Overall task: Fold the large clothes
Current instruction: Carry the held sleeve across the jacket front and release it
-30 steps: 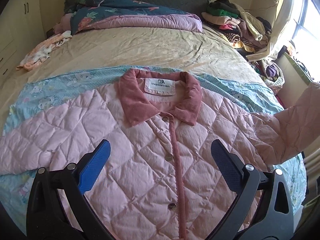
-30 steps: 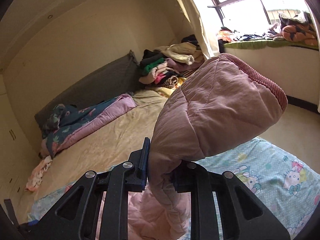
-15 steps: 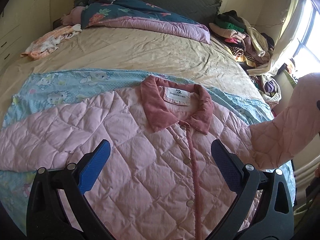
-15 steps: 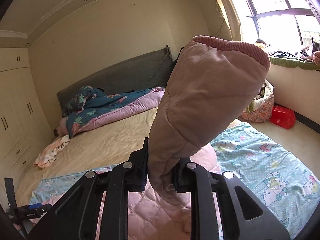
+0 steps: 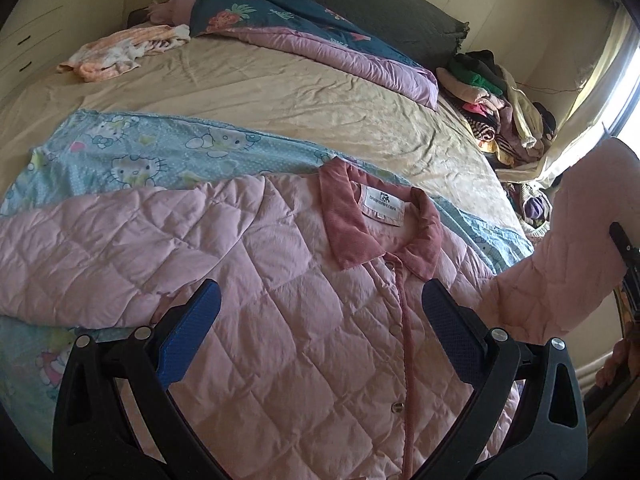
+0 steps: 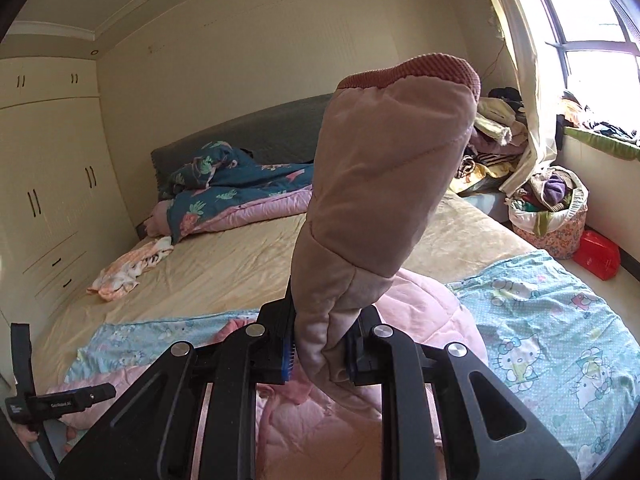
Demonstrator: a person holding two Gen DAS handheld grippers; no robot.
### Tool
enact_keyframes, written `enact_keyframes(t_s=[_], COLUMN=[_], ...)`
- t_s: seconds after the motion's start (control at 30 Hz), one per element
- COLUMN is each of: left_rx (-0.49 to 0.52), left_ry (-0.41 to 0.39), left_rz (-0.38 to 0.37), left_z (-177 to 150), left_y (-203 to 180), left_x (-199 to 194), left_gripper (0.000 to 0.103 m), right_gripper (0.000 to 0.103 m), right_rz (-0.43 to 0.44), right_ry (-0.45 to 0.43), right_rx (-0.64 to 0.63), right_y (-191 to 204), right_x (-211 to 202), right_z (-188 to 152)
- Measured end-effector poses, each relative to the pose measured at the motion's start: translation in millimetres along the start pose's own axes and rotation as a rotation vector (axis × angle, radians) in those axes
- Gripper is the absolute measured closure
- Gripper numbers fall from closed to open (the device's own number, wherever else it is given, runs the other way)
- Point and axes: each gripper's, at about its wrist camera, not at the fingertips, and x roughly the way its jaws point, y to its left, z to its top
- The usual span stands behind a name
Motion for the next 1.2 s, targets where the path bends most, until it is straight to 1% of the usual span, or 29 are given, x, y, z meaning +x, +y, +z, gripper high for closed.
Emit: enact_keyframes(t_s=[0.27, 0.43, 0.53, 0.67, 0.77, 0.87, 0.97, 1.07, 1.17, 1.2], left_rx=[-0.057, -0.1, -0.114, -0.148, -0.165, -0.189, -0.218, -0.236, -0.251, -0.257], left_ry=[-0.022, -0.023, -0.022, -0.011, 0.001, 0.017, 0.038, 0.049, 0.062, 0.065], left_rz=[-0.014, -0.037, -0.046, -0.082, -0.089, -0.117, -0.152, -0.163, -0.178, -0.182], left_z=[1, -2, -3, -4, -6, -9, -12, -15, -18, -19], left_y=[24, 37, 42, 50, 55, 60, 64, 66, 68, 68], left_x=[-5, -4, -4, 0, 3, 8, 13, 17, 20, 22], left_gripper=[0.009, 0.009, 0.009, 0.009, 0.009, 0.009, 0.009, 0.009, 0.009, 0.009], right_gripper=[0.085, 0.085, 0.085, 0.085, 0.085, 0.084, 0.081, 0.075, 0.071, 0.068], right_rz=[0.063, 0.093, 0.108, 0.122, 0.129, 0.138, 0.161, 0.214, 0.221, 0.226], right_ry=[0.044, 0.087, 0.121, 0.174, 0.213, 0.261, 0.334, 0.437, 0.479, 0.492], right_rx=[-0.039, -0.07, -0.089, -0.123, -0.142, -0.165, -0.184, -0.156, -0.19, -0.193], right_y=[45, 72, 88, 105, 116, 129, 143, 149, 159, 162], right_x=[25, 42, 54, 68, 77, 86, 97, 107, 109, 109], right_z=[-23, -41, -56, -79, -97, -117, -140, -164, -183, -187])
